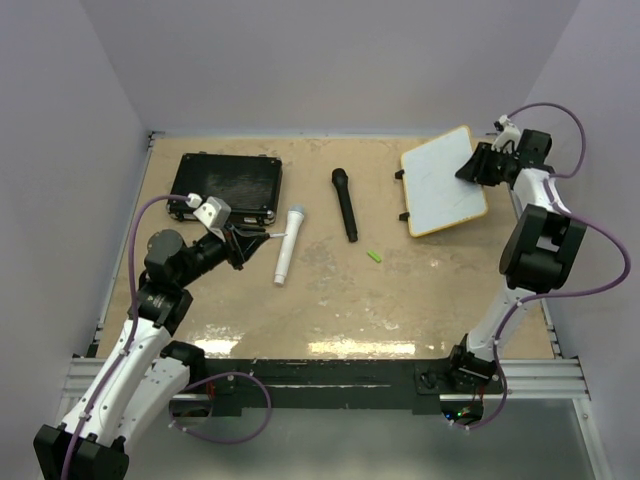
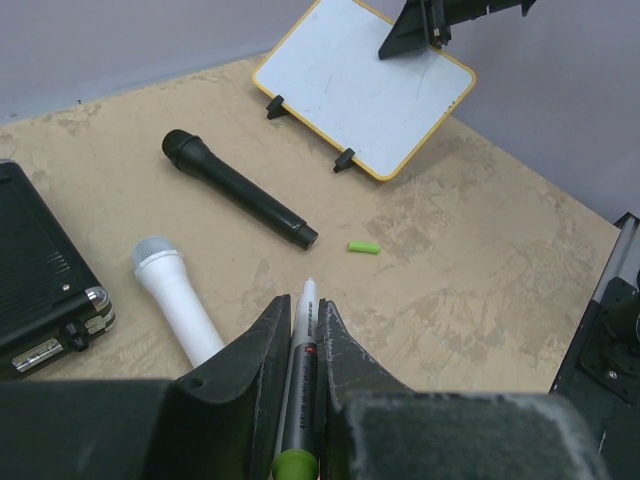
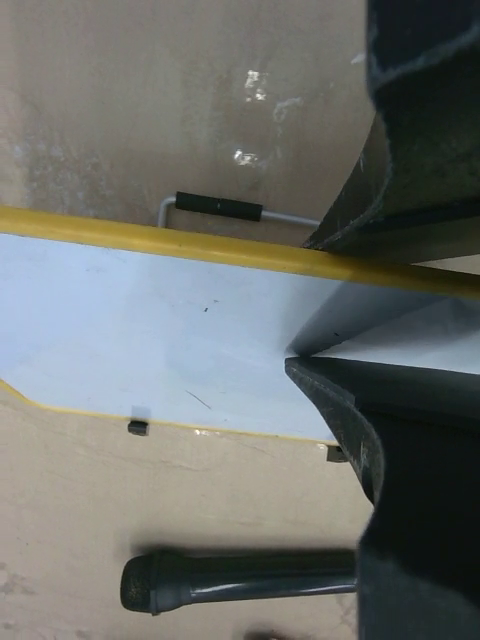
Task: Write a sentence on the whiteboard
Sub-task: Pick up the whiteboard stand from the center of the board.
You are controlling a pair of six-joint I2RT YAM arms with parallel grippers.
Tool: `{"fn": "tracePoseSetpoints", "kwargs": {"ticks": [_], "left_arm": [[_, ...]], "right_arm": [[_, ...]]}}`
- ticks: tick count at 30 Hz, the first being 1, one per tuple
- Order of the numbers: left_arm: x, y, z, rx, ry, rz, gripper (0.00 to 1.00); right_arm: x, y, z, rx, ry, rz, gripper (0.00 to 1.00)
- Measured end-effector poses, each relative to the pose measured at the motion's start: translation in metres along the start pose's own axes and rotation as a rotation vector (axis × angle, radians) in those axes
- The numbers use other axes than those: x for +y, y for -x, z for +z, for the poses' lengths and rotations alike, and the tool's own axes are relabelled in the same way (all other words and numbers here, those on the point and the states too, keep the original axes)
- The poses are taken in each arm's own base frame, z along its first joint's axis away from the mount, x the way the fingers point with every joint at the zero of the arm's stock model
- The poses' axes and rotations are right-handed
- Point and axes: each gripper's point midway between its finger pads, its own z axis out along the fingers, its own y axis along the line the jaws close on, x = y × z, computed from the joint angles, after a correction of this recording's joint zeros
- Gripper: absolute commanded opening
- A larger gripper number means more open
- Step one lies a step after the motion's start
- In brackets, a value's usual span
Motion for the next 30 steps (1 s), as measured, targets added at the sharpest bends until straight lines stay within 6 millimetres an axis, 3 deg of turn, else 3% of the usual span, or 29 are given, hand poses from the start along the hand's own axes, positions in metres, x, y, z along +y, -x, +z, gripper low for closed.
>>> {"fn": "tracePoseSetpoints", "kwargs": {"ticks": [2,5,11,15,19,22,25,27,28,30], "left_arm": [[0.0,0.0,0.0,0.002,0.0,-0.001,0.0],[0.001,-0.001,0.001,0.004,0.001,-0.003,0.0],[0.001,-0.002,0.001,0.005,0.001,-0.003,0.0],[0.001,-0.002,0.001,0.005,0.001,-0.003,0.0],[0.001,-0.002,0.001,0.006,0.001,-0.003,0.0],[0.001,-0.002,0.001,0.005,0.001,-0.003,0.0],[0.001,-0.002,0.001,0.005,0.001,-0.003,0.0],[0.001,-0.002,0.001,0.005,0.001,-0.003,0.0],[0.001,-0.002,0.001,0.006,0.0,-0.003,0.0],[0.001,-0.002,0.001,0.005,0.001,-0.003,0.0]], "right_arm": [[0.002,0.004,0.003,-0.004,0.006,-0.007,0.31],[0.006,0.009,0.003,-0.011,0.022,0.003,0.31],[0.009,0.009,0.003,-0.009,0.033,0.026,0.53],[0.014,0.01,0.002,-0.01,0.054,0.027,0.55],[0.017,0.013,-0.001,-0.018,0.058,0.03,0.51],[0.018,0.016,-0.004,-0.026,0.057,0.031,0.44],[0.021,0.021,-0.008,-0.038,0.056,0.033,0.21],[0.021,0.024,-0.011,-0.049,0.055,0.03,0.11],[0.022,0.025,-0.011,-0.051,0.061,0.041,0.0],[0.029,0.025,-0.013,-0.049,0.088,0.09,0.0]]}}
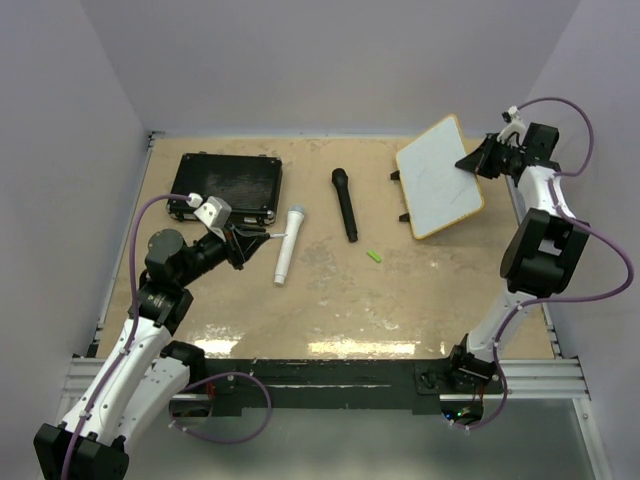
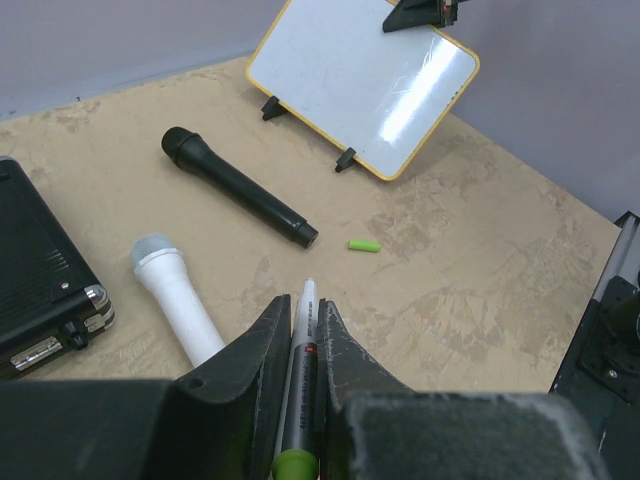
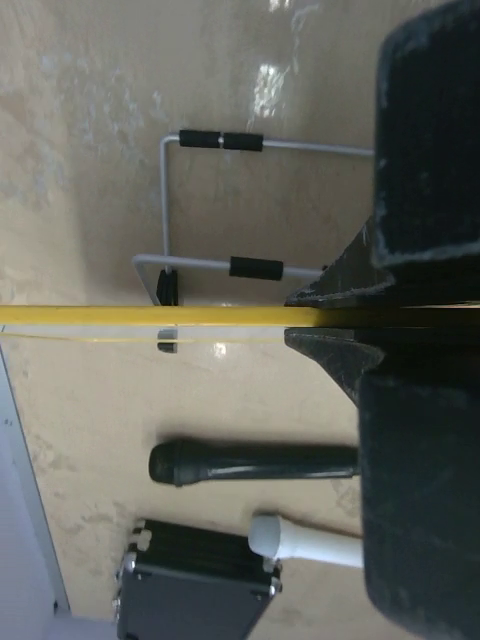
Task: Write a sentence on the whiteboard
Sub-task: Pick up the whiteboard stand from the center of the board.
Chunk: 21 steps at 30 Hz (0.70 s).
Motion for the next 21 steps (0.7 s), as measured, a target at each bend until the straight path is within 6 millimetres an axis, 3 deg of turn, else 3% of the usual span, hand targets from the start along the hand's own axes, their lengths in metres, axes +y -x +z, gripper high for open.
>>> {"fn": "tracePoseSetpoints", "kwargs": {"ticks": [5,11,17,21], "left_arm": [[0.0,0.0,0.0,0.0,0.0,0.0,0.0],[0.0,0.0,0.0,0.001,-0.001,0.0,0.0],[0.0,0.0,0.0,0.0,-0.001,0.0,0.0],[0.0,0.0,0.0,0.001,-0.001,0.0,0.0]], "right_arm": [[0.016,0.001,-0.004,0.0,0.053,0.005,0.0],[0.012,-0.002,-0.02,-0.015,0.057,0.029,0.0],[0.011,0.015,-0.044,-0.082,0.059,0.033,0.0],[0.022,0.025,-0.057,-0.118,0.071,-0.005,0.0]]}}
